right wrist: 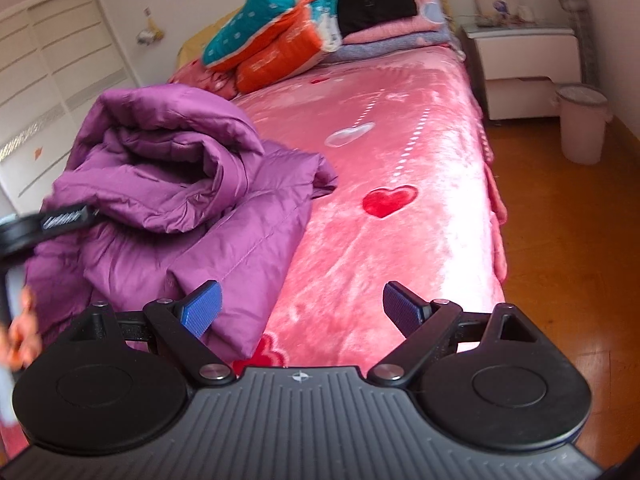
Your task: Fold large clothes
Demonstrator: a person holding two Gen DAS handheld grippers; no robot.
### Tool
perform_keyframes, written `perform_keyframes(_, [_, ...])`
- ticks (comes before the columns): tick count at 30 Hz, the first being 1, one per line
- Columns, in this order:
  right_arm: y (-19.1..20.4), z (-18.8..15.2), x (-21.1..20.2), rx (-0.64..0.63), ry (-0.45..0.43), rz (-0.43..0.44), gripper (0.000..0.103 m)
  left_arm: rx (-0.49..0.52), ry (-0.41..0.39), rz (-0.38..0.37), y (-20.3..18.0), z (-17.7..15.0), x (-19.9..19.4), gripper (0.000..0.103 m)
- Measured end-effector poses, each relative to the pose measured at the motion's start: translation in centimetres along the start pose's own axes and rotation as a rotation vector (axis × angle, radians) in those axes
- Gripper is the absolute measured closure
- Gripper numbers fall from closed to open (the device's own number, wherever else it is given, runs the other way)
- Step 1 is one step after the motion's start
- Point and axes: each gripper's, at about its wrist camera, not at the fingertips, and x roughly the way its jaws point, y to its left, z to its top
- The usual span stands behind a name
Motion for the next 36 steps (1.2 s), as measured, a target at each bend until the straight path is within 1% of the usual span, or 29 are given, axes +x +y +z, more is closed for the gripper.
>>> perform_keyframes(5, [-1.9,0.2,-0.6,0.076,-0.033,-0.017,0.000,0.043,-0.003,-0.077,-3.1,-1.0,-2.3,0.092])
perform_keyframes(8, [-3.2,0.3,-0.9,0.116,-0.054,-0.030,0.000,0.071,-0.006,-0.111,-4.7,-1.6,-3.4,0.094])
perform_keyframes(9, [-3.7,0.5,-1.1,0.130,-0.059,-0.035,0.000,0.077,-0.004,-0.122,-5.1,-1.7,-3.6,0.096])
perform_keyframes(10, [-4.1,0.5,-1.1,0.145,-0.063,-0.039,0.000,0.080,0.001,-0.132,-5.4,-1.8,-3.6,0.098])
perform_keyframes(11, [-4.5,0.5,-1.2,0.159,-0.067,-0.042,0.000,0.079,0.010,-0.148,-5.6,-1.9,-3.6,0.103])
perform_keyframes(14, [-4.9,0.3,-1.3,0.180,-0.074,-0.056,0.000,0.090,0.029,-0.201,-6.5,-2.6,-4.5,0.103])
perform_keyframes(17, [-5.1,0.2,-1.2,0.191,-0.067,-0.050,0.000,0.074,0.054,-0.211,-6.6,-3.6,-5.5,0.103])
perform_keyframes(19, [-4.9,0.1,-1.0,0.180,-0.055,-0.035,0.000,0.044,0.072,-0.193,-5.6,-4.3,-6.2,0.102])
perform_keyframes(20, [-4.8,0.1,-0.9,0.172,-0.050,-0.025,0.000,0.036,0.076,-0.170,-5.3,-4.7,-6.7,0.102])
perform_keyframes(22, [-4.5,0.2,-0.7,0.153,-0.035,0.002,0.000,-0.008,0.087,-0.102,-3.2,-5.2,-7.0,0.102])
perform_keyframes(24, [-4.0,0.1,-0.8,0.131,-0.023,0.021,0.000,-0.088,0.105,-0.034,-0.4,-6.1,-7.2,0.100])
perform_keyframes(26, [-3.4,0.1,-0.4,0.108,-0.009,0.046,0.000,-0.177,0.144,0.041,2.7,-7.2,-6.6,0.098])
perform_keyframes(28, [-2.7,0.1,0.1,0.091,0.013,0.082,0.000,-0.269,0.182,0.086,5.3,-8.1,-5.7,0.097])
perform_keyframes(29, [-2.2,0.1,0.4,0.079,0.022,0.096,0.000,-0.302,0.189,0.095,6.1,-8.4,-5.2,0.095])
perform_keyframes(31, [-1.2,-0.1,0.8,0.048,0.038,0.118,0.000,-0.357,0.200,0.099,7.5,-9.1,-4.2,0.089])
perform_keyframes(33, [-0.1,-0.3,1.3,0.015,0.052,0.144,0.000,-0.409,0.199,0.092,8.3,-9.4,-3.0,0.073])
perform_keyframes(36, [1.8,-0.5,2.1,-0.046,0.059,0.165,0.000,-0.470,0.200,0.088,9.3,-9.6,-0.7,0.064])
